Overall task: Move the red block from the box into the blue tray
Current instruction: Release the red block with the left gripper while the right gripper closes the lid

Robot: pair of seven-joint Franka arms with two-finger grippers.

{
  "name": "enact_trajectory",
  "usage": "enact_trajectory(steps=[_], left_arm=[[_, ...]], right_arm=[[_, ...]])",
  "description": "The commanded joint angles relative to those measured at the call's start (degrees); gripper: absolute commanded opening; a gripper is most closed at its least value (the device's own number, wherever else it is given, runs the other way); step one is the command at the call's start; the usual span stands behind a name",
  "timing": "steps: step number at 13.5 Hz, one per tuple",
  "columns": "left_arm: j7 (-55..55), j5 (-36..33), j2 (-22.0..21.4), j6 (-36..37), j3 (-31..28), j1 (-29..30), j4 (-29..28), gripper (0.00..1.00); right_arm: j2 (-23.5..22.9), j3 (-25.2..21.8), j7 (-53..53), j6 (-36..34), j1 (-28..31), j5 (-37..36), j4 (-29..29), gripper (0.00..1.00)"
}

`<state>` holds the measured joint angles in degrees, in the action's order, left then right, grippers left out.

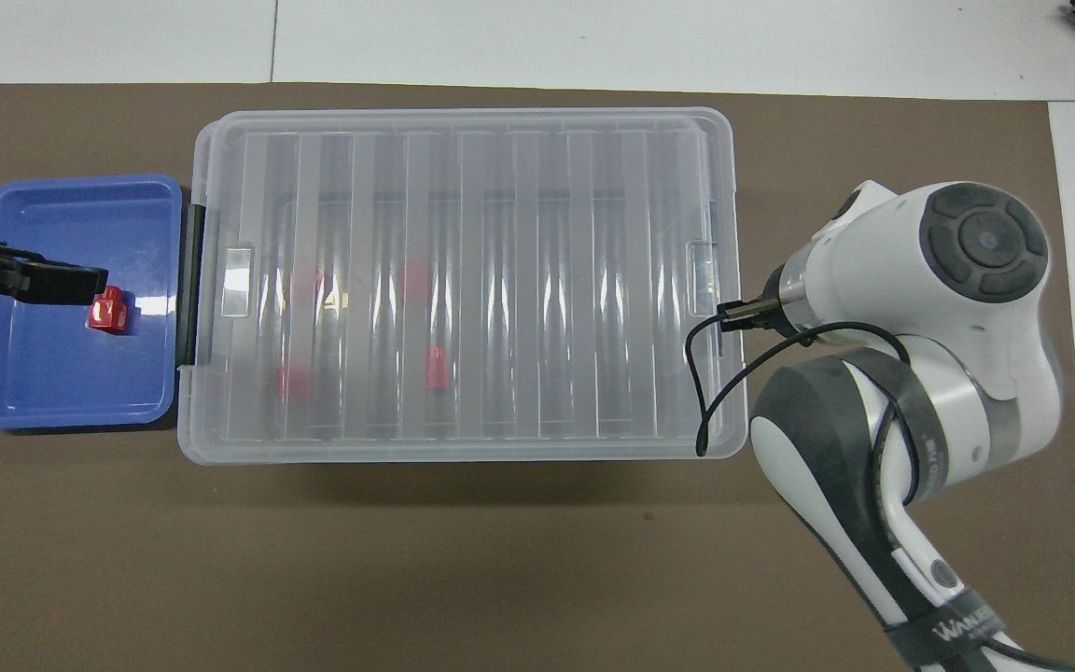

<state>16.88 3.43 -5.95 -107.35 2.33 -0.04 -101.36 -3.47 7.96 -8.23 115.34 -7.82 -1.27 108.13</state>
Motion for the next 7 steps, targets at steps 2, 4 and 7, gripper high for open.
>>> enact_trajectory(steps=[2, 4, 7], left_arm=[[-0.71, -3.42, 0.86, 9.51, -0.04, -0.48, 4.42, 1.0], [-0.8, -4.14, 0.24, 10.06, -0.65, -1.28, 3.1, 1.0], [-0.54, -4.22, 0.24, 10.05, -0.66, -1.45, 3.53, 1.0]], right_arm=[[4.69, 0.39, 0.23, -5.54, 4.73, 0.74, 1.04, 0.18], [6.98, 0.22, 0.67, -6.35, 7.1, 0.74, 1.04, 0.93], [9.36, -0.04, 0.76, -9.6, 11.32, 0.74, -0.71, 1.0]])
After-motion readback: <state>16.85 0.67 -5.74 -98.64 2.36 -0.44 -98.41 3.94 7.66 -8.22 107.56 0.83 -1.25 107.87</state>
